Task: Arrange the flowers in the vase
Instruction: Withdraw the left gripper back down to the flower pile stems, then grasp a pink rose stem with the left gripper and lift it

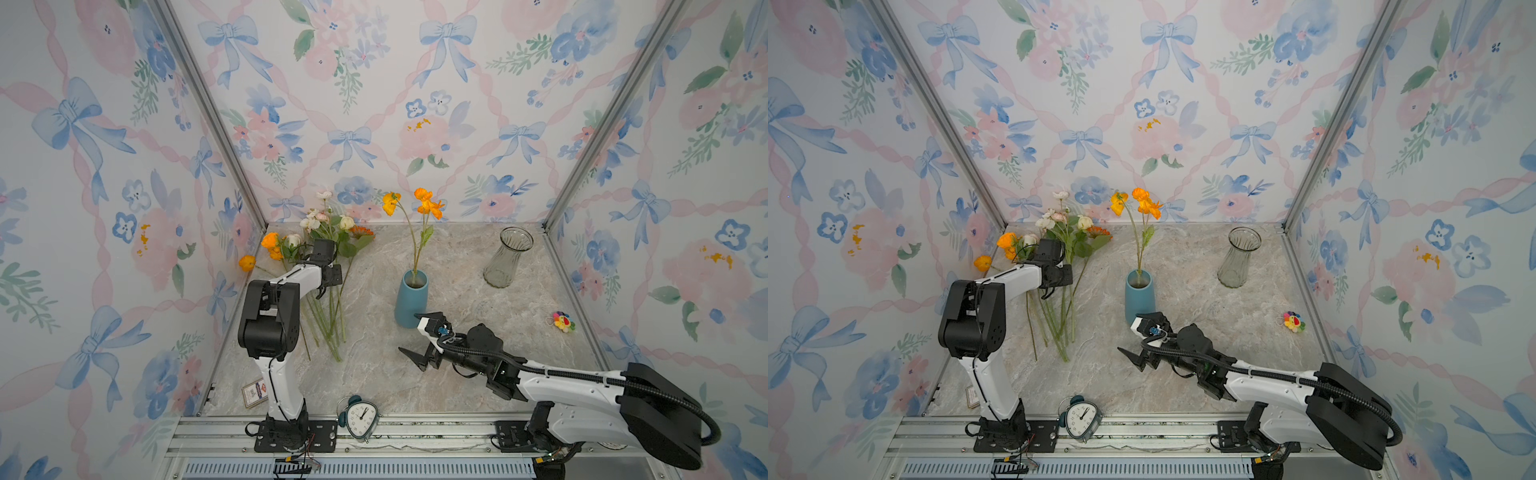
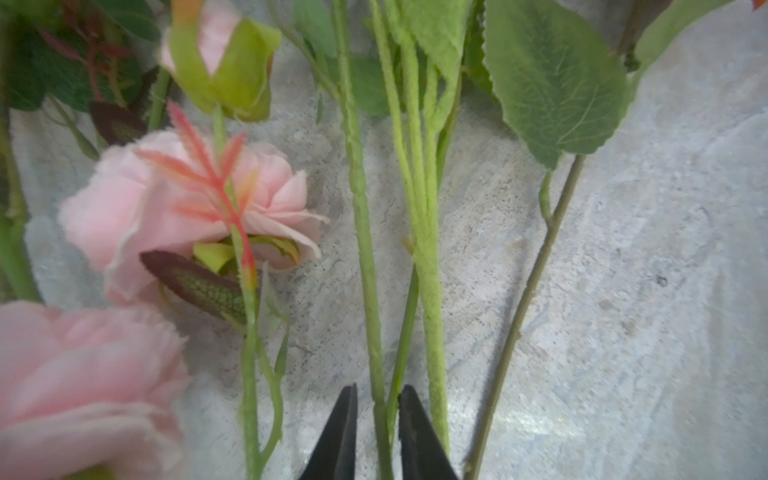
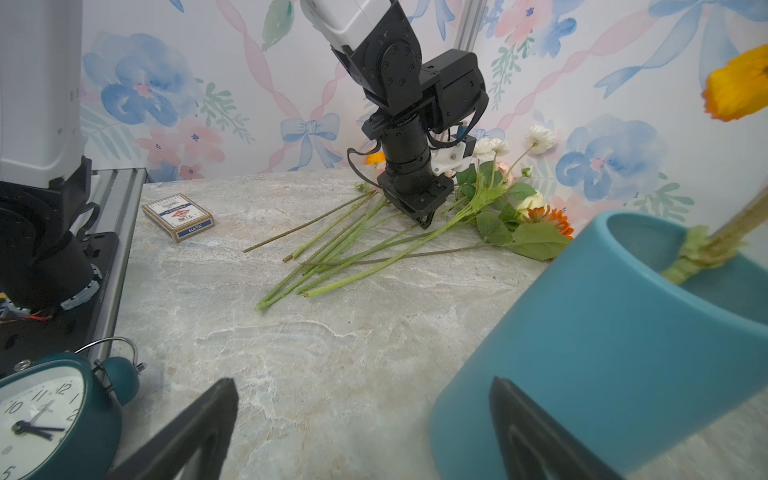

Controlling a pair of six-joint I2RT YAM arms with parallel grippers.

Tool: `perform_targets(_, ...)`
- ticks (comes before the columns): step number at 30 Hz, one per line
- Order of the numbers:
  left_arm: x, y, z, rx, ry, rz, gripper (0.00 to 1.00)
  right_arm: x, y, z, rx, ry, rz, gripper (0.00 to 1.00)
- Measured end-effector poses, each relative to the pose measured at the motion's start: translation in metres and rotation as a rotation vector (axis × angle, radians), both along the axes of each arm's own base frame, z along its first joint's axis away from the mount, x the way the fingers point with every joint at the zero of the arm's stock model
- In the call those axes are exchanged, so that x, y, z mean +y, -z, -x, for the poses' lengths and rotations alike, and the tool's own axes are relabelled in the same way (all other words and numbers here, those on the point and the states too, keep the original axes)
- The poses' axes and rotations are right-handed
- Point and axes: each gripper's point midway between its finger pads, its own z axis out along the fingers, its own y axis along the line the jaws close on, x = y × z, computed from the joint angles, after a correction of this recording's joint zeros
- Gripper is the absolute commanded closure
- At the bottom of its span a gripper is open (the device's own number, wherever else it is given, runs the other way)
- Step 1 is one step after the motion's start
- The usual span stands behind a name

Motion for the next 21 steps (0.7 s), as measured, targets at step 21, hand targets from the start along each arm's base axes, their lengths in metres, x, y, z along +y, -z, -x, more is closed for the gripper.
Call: perform_targets(21, 0.001, -0.106, 0.003, -0.209, 0.003, 0.016, 1.00, -0.001, 0.006, -0.002, 0.012, 0.007, 0.018, 0.03)
